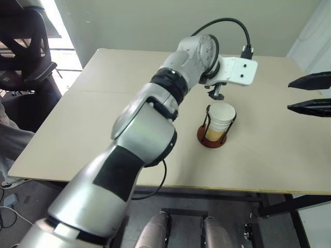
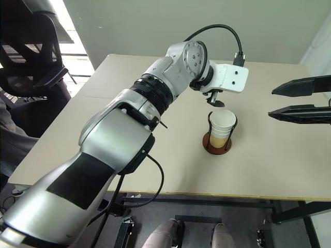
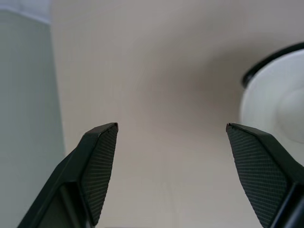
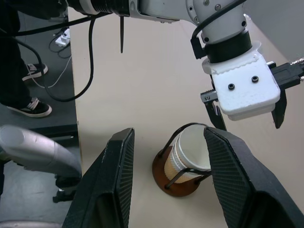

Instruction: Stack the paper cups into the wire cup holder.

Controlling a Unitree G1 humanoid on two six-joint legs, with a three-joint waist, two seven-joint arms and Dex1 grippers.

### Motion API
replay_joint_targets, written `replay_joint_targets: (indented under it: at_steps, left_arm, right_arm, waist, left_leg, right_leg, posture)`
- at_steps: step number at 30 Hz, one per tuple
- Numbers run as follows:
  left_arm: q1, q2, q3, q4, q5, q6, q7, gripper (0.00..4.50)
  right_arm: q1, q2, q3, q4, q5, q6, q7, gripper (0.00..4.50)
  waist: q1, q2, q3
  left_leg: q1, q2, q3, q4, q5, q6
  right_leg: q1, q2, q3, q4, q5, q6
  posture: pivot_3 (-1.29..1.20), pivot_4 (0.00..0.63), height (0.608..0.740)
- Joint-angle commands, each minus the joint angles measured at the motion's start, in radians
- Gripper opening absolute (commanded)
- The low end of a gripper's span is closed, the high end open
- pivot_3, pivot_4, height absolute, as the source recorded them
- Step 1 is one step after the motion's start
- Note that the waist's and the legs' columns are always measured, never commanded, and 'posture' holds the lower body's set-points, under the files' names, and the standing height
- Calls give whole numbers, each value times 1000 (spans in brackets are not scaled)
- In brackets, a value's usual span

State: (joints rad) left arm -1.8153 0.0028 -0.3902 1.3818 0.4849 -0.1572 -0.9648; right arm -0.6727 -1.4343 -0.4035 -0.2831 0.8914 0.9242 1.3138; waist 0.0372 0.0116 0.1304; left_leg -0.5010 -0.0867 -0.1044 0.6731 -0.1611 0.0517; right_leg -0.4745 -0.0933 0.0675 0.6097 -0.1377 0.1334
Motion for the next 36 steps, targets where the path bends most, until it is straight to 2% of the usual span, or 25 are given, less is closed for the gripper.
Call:
replay_joint_targets:
  at_steps: [1,4,7,10,15,18,22,26,30,32,34,36]
  left_arm:
    - [-38,26,82,-18,-69,-20,-10,3984]
    - [-11,69,198,-36,-185,-17,-106,3984]
    - [31,139,301,-64,-306,23,-282,3984]
    - [80,230,397,-106,-423,150,-420,3984]
    - [231,388,503,-268,-574,423,-502,3984]
    - [390,476,535,-451,-623,543,-456,3984]
    - [620,584,560,-695,-687,675,-432,3984]
    - [793,645,577,-863,-742,757,-379,3984]
    - [869,667,587,-918,-776,761,-325,3984]
    - [878,668,597,-918,-789,744,-294,3984]
    - [872,672,598,-901,-793,725,-268,3984]
    - [866,676,594,-883,-792,702,-251,3984]
  right_arm:
    - [-46,-2,26,-1,5,-8,-58,2292]
    - [-36,40,60,8,-48,-21,-139,2292]
    - [16,81,46,11,-60,-16,-174,2292]
    - [62,118,47,40,-99,-52,-192,2292]
    - [39,215,111,148,-193,-99,-304,2292]
    - [4,290,129,229,-241,-125,-375,2292]
    - [-24,380,140,358,-310,-201,-434,2292]
    - [-23,453,140,403,-338,-261,-451,2292]
    - [-16,497,163,409,-394,-322,-467,2292]
    - [-26,535,157,416,-399,-327,-503,2292]
    - [-31,565,156,417,-413,-340,-536,2292]
    - [-29,585,157,415,-428,-354,-553,2292]
  waist:
    - [-1,0,0]
    - [-3,0,0]
    - [-4,0,0]
    - [-7,0,0]
    - [-16,1,-1]
    - [-25,3,-2]
    - [-26,3,-2]
    - [-27,3,-2]
    - [-20,3,-2]
    - [-20,3,-2]
    - [-22,2,-2]
    - [-23,2,-2]
  left_leg:
    - [0,0,0,0,0,0]
    - [1,0,0,0,0,0]
    - [4,0,1,-2,0,0]
    - [7,0,3,-4,0,0]
    - [11,0,8,-5,1,2]
    - [13,1,9,-4,2,4]
    - [14,0,10,-3,6,5]
    - [15,0,10,-4,9,4]
    - [15,0,9,-7,17,2]
    - [18,-1,9,-12,13,-11]
    - [24,-1,9,-17,14,-14]
    - [35,-1,9,-33,19,-18]
  right_leg:
    - [0,0,0,0,0,0]
    - [0,1,1,0,0,1]
    - [1,1,3,0,1,3]
    - [3,2,7,1,4,8]
    - [4,2,12,1,7,10]
    - [5,1,13,1,11,9]
    - [6,3,12,0,19,0]
    - [6,3,13,0,19,-7]
    - [6,3,13,0,24,-13]
    - [7,3,14,-1,27,-17]
    - [10,3,15,-1,27,-17]
    - [14,2,18,-7,23,-16]
  posture:
    - [0,150,740]
    - [0,150,740]
    - [0,150,740]
    - [0,150,740]
    - [0,150,740]
    - [0,150,740]
    - [0,150,740]
    - [0,150,740]
    - [0,150,740]
    - [0,150,740]
    - [0,150,740]
    - [0,150,740]
